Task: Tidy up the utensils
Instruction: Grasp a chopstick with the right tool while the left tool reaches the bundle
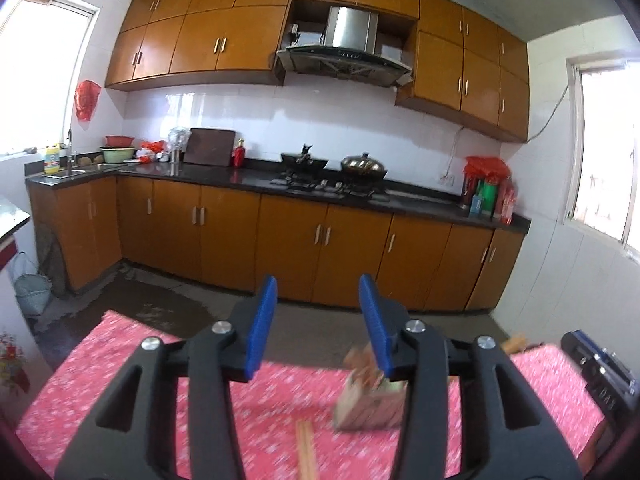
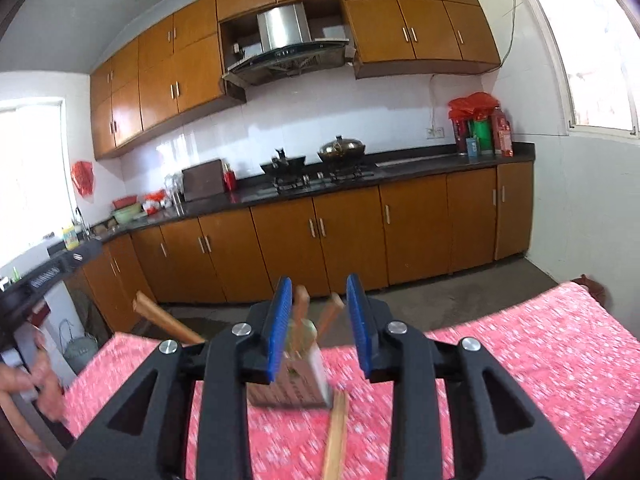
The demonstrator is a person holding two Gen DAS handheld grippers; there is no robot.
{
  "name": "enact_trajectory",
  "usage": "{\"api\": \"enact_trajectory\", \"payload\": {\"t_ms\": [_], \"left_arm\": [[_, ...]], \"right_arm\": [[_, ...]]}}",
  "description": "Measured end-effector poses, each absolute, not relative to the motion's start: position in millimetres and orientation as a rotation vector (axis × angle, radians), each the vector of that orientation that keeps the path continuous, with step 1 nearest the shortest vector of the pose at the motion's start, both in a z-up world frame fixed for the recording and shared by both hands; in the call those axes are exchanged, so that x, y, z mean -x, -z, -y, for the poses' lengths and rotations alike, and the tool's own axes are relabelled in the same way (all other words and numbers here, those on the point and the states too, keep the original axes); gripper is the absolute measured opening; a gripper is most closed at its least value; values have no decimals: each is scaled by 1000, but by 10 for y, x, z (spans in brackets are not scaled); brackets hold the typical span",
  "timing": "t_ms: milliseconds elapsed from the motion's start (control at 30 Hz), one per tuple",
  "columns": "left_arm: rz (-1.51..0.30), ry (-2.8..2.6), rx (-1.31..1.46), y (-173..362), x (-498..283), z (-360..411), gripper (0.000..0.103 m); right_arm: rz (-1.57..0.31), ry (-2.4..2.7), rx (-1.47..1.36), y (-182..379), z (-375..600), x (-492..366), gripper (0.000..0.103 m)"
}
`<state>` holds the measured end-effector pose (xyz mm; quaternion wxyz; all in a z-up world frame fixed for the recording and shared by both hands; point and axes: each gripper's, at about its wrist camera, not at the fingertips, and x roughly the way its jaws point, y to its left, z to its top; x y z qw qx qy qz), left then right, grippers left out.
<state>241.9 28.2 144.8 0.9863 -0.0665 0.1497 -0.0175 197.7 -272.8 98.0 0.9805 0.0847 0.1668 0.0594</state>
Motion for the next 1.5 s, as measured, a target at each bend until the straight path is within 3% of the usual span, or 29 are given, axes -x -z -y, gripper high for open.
{"api": "enact_trajectory", "payload": {"t_ms": [200, 267, 500, 733, 800, 1167, 1500], "left_arm": [[-507, -14, 63, -655, -2169, -534, 47], [-592, -26, 63, -362, -2174, -591, 47], [-783, -8, 116, 370, -2106, -698, 45], [-825, 53, 111, 527, -2056, -575, 43], [-835, 74, 111, 543, -2098, -497, 40], [-914, 145, 97, 833, -2134, -195, 17], [-919, 132, 2, 966, -2134, -42, 12]], "right_arm": [[-649, -132, -167, -23, 2779, -2061, 30], [-768, -162, -185, 372, 2730, -2125, 22], [-929, -191, -157, 1002, 2511, -2119, 18], [-928, -181, -114, 1061, 2423, -2124, 16], [-915, -132, -66, 1054, 2411, -2122, 8], [-901, -63, -115, 1058, 2616, -2172, 8], [-899, -72, -96, 1051, 2593, -2180, 8]]}}
